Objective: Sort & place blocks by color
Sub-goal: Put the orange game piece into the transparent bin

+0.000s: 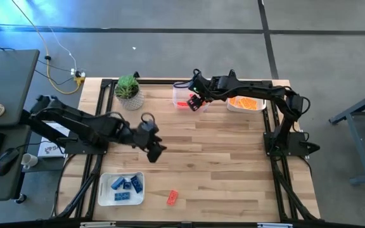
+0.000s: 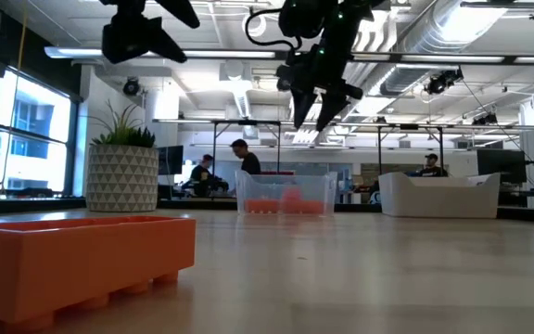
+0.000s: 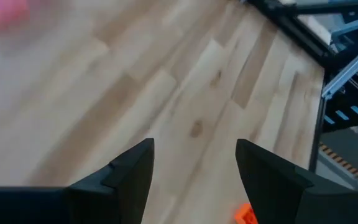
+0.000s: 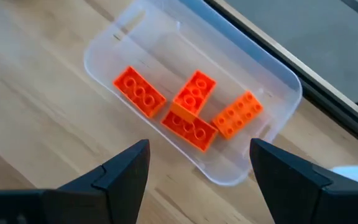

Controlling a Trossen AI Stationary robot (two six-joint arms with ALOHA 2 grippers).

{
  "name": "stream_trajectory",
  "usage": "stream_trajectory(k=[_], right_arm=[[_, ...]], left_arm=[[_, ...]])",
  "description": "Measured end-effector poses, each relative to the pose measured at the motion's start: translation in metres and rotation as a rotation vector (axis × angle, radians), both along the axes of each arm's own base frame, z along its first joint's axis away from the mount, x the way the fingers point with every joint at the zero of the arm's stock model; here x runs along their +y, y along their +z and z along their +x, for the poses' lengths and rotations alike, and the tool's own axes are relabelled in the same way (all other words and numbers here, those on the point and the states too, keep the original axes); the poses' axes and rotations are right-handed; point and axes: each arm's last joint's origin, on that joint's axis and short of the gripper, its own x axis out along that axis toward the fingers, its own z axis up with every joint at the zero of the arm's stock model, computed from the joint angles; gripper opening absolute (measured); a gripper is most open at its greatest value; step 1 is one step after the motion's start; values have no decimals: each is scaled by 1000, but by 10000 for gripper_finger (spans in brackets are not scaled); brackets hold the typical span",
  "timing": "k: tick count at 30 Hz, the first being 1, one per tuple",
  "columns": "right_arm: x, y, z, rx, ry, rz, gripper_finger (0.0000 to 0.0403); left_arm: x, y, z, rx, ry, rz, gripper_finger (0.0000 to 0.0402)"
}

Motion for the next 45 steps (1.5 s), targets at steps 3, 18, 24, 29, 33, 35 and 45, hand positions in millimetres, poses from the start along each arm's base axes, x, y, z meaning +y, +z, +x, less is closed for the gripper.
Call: stream_trajectory(k=[3,18,24,29,33,35,45], right_arm=[[1,-1,-3,33,-3,-1,263],[2,-3,-5,54,3,19,263],[3,-3,-4,51,15,39,263],[3,-3,-4,60,31,34,263],[3,-3,-5,66,31,36,263],[3,-4,-6,81,36,39,263],[5,-6,-13,180,70,28,263]], left_arm=[[-13,-13,7,39,34,-74,214],[-68,-45,15,102,164,-333,213],[-86,-33,19,55,181,-367,213],[-98,-22,33,42,184,-357,213],[-107,-21,45,86,186,-329,213],[-112,-21,52,104,194,-326,213],[-127,-29,80,218,229,-284,213]])
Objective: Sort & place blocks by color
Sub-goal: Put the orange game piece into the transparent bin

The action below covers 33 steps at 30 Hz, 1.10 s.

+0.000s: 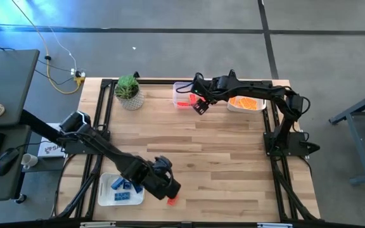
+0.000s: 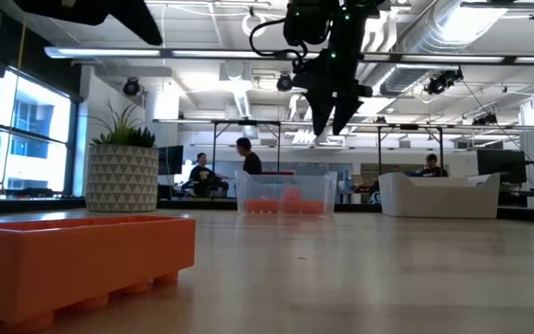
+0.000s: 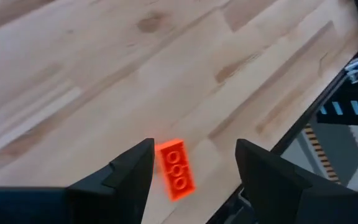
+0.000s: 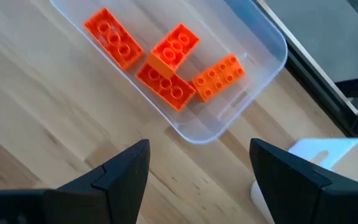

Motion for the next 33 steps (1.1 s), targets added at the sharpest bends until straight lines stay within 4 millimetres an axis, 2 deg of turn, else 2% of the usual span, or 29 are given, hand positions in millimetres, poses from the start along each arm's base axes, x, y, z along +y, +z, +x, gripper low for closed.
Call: stream_trajectory(k=[6,23,33], right_arm=[[2,-1,-2,25,1,9,263],[3,-1,-1,8,-30,23,263],[3,-1,-1,-2,-47,26,263]], left_arm=[[-9,-13,10,22,7,3,213],[-27,-42,12,77,41,15,213],[-38,-73,21,110,43,0,213]])
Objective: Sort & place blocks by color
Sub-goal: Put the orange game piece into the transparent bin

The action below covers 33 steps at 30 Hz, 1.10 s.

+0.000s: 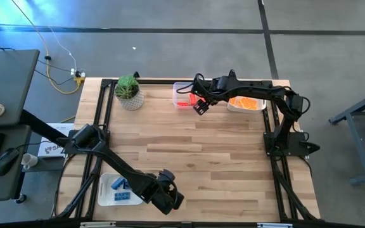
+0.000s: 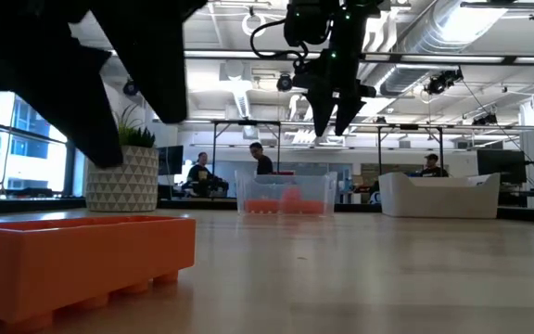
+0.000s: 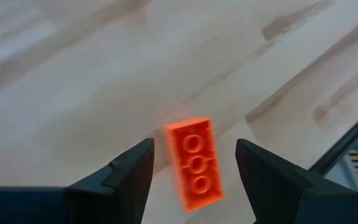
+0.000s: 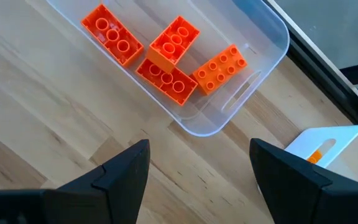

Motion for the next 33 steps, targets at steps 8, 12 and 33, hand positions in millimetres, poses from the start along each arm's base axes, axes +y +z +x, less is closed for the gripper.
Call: stream_trajectory(k=[8,12,33], right_arm=[[0,0,1,-18,-3,7,263],[0,1,2,-27,-3,7,263],[-1,1,4,-47,6,-7,263]], left_arm=[[-5,-11,4,-6,-5,-10,213],[-4,-11,4,-1,-3,-5,213],[-11,-50,15,47,-43,-19,211]])
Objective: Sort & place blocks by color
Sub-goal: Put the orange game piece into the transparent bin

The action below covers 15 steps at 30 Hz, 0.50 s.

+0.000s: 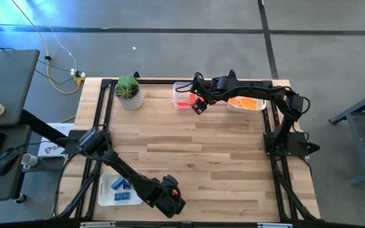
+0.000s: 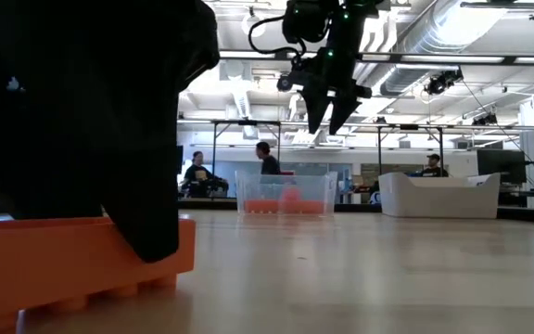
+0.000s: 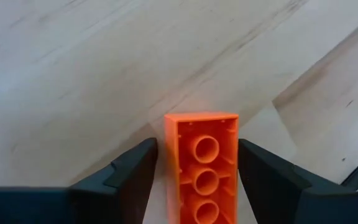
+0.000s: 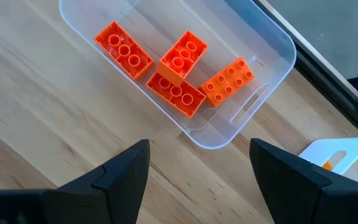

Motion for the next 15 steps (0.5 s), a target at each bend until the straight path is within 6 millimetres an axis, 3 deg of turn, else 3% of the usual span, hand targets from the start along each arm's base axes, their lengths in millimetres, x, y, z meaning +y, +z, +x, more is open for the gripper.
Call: stream_trajectory(k=[3,10,15], right_arm=[[0,0,0,-1,0,0,263],[0,0,0,-3,1,0,263],[0,0,0,13,30,-6,263]], left_arm=[[3,-1,0,14,-26,16,195],[12,-2,4,61,-131,9,108],[26,8,3,92,-173,53,108]])
